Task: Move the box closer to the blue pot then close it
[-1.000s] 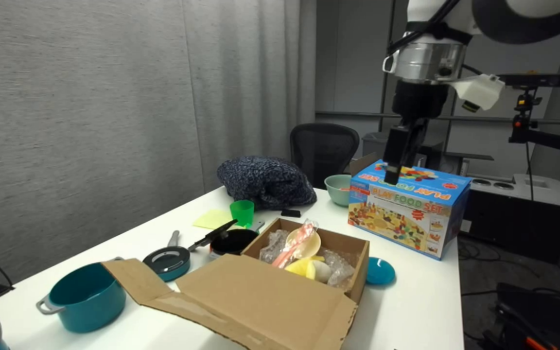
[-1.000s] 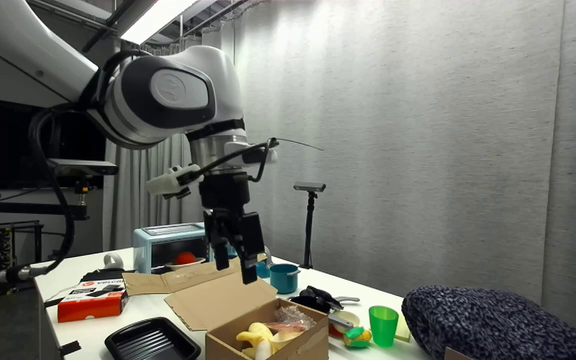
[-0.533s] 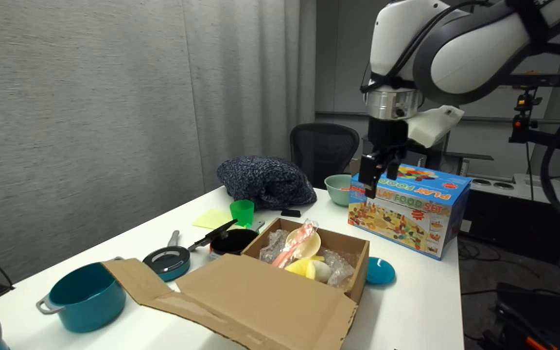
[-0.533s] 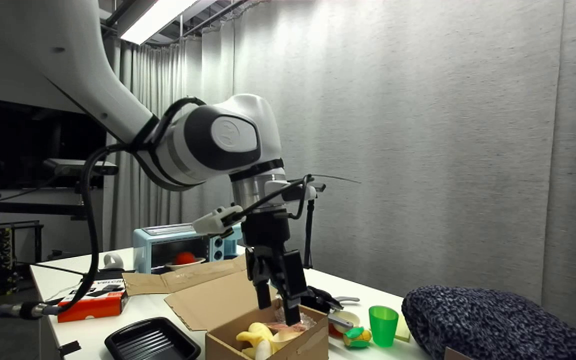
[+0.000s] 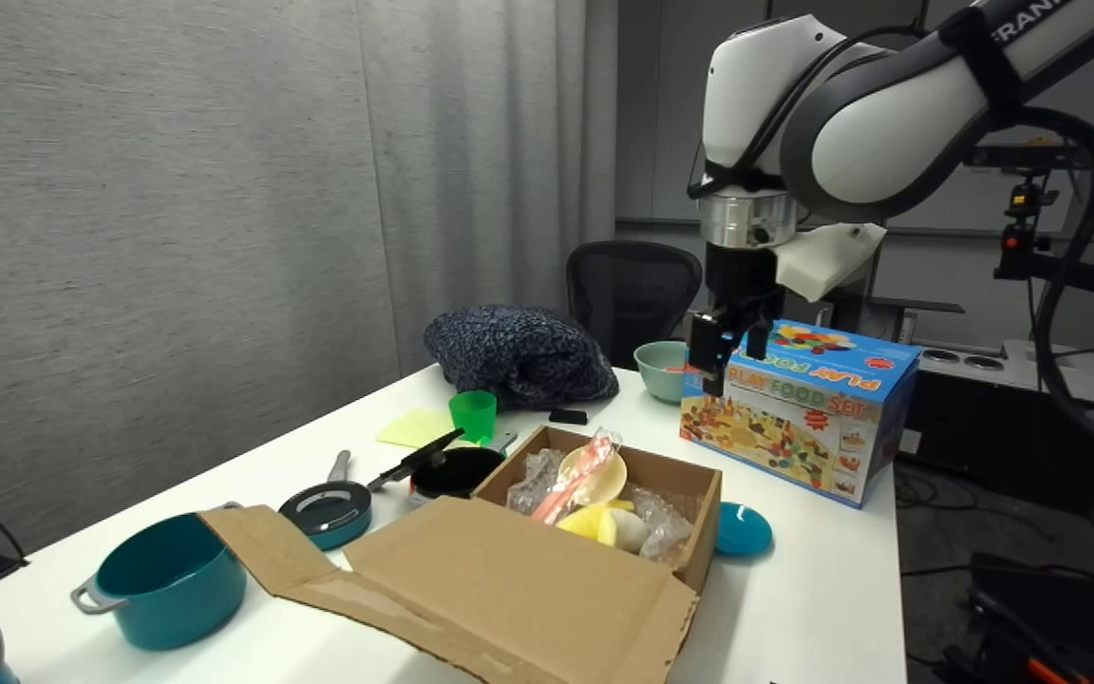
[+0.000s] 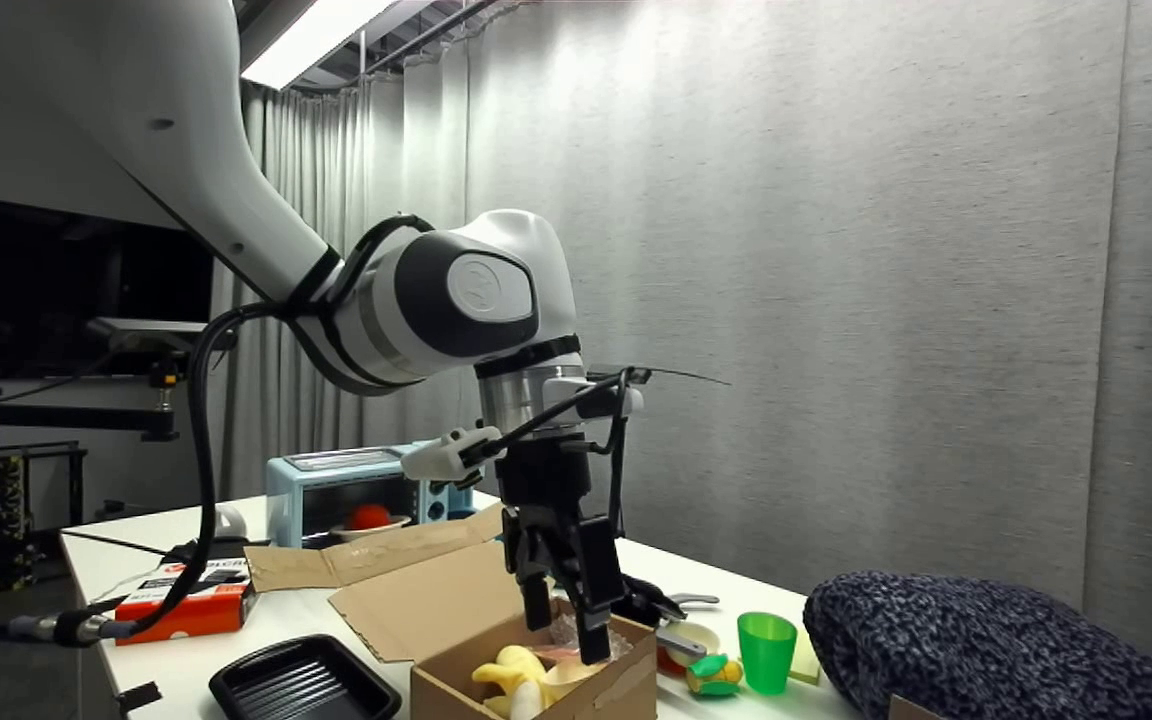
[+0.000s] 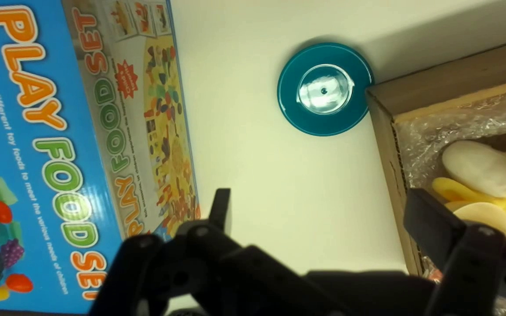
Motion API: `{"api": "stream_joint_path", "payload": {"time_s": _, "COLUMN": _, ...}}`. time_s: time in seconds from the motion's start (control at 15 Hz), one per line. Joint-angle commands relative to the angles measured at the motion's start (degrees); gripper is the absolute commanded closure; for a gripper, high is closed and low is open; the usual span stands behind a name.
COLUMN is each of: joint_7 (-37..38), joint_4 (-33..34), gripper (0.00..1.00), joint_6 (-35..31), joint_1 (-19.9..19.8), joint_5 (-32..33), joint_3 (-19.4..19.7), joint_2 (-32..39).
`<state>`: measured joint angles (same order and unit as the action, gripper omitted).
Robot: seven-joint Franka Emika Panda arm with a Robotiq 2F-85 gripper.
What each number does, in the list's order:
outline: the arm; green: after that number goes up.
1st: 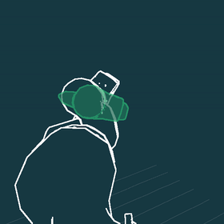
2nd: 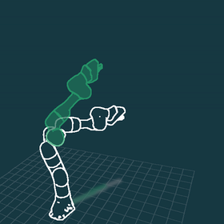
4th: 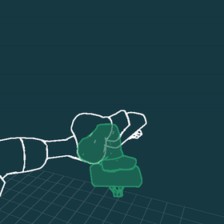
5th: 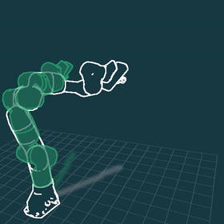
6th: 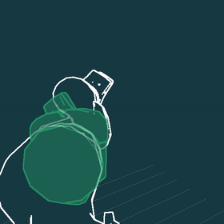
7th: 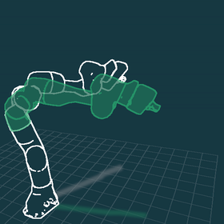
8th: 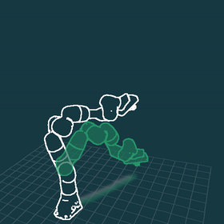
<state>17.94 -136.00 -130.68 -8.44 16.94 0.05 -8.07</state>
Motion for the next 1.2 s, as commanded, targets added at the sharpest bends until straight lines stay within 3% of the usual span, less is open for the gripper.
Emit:
{"api": "stream_joint_path", "payload": {"time_s": 0.0, "joint_7": -0.4, "joint_4": 0.1, "gripper": 0.0, "joint_6": 1.5, "joint_1": 1.3, "joint_5": -0.4, "joint_3": 0.5, "joint_2": 0.2}}
{"api": "stream_joint_path", "payload": {"time_s": 0.4, "joint_7": 3.1, "joint_4": 4.3, "gripper": 0.0, "joint_6": 0.5, "joint_1": 1.4, "joint_5": 6.2, "joint_3": 0.6, "joint_2": 7.1}}
{"api": "stream_joint_path", "payload": {"time_s": 1.0, "joint_7": 4.0, "joint_4": 9.3, "gripper": 0.0, "joint_6": -11.6, "joint_1": 2.2, "joint_5": 0.1, "joint_3": 3.7, "joint_2": 18.8}}
{"api": "stream_joint_path", "payload": {"time_s": 1.13, "joint_7": 2.4, "joint_4": 10.9, "gripper": 0.0, "joint_6": -11.6, "joint_1": 2.2, "joint_5": -3.7, "joint_3": 4.0, "joint_2": 20.8}}
